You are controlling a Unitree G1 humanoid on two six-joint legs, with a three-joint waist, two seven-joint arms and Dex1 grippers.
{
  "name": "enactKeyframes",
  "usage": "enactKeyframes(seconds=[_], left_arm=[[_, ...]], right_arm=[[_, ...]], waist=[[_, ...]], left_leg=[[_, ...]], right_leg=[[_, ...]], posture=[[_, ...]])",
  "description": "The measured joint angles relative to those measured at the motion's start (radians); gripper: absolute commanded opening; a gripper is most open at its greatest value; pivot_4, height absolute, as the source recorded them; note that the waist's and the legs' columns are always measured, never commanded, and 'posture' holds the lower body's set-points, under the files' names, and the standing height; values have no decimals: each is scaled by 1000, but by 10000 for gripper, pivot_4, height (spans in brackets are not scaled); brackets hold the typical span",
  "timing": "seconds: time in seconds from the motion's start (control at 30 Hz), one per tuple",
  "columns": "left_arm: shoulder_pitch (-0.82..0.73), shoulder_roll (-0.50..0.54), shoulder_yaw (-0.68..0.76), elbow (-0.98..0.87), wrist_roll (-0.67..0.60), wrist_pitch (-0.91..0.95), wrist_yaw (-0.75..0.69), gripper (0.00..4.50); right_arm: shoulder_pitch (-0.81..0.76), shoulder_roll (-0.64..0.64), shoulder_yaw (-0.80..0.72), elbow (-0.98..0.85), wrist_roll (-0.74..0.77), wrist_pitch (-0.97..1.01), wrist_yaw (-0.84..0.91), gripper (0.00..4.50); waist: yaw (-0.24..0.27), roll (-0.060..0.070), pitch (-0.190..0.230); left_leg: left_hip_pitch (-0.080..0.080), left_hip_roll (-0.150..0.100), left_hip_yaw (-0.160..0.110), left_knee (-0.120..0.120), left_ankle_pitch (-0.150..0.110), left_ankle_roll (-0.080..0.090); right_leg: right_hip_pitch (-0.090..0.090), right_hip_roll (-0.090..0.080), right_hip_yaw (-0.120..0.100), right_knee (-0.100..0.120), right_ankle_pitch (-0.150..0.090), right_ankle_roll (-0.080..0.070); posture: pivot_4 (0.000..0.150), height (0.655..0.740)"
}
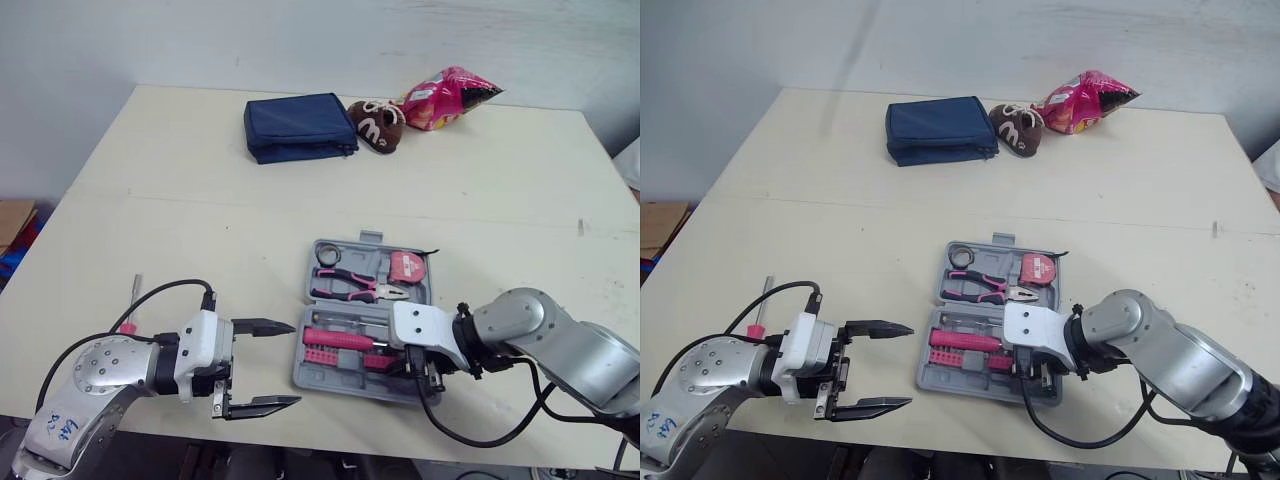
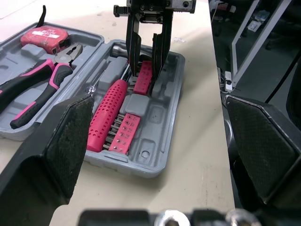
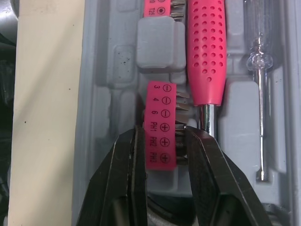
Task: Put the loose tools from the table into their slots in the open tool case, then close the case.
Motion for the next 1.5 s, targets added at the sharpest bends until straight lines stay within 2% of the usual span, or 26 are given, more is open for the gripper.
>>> enactKeyframes(seconds=[1.13,1.2,1.23,1.33,1.5], left_arm=[[-11,1,13,1,0,3,8,45000],[-11,1,13,1,0,3,11,45000],[-11,1,13,1,0,3,13,45000],[-10,1,13,1,0,3,15,45000],[0,0,13,1,1,4,23,45000]], right_arm=[[-47,82,27,-30,60,122,-46,7977],[-48,84,27,-30,67,135,-49,18562],[-48,84,27,-30,72,140,-49,21456],[-47,84,22,-34,96,145,-42,35209],[16,59,-104,-44,171,69,8,35209]], waist=[[0,0,0],[0,0,0],[0,0,0],[0,0,0],[3,0,0]], left_leg=[[-1,0,0,5,0,0],[-1,0,0,6,-1,1],[-1,0,0,7,-1,1],[-1,0,0,8,-1,1],[-1,0,0,8,-1,1]], right_leg=[[0,0,0,3,0,0],[0,0,0,4,0,0],[0,0,0,5,0,0],[0,-1,0,6,0,0],[0,-1,0,6,0,0]], posture=[[1500,7400],[1500,7400],[1500,7400],[1500,7400],[1500,7400]])
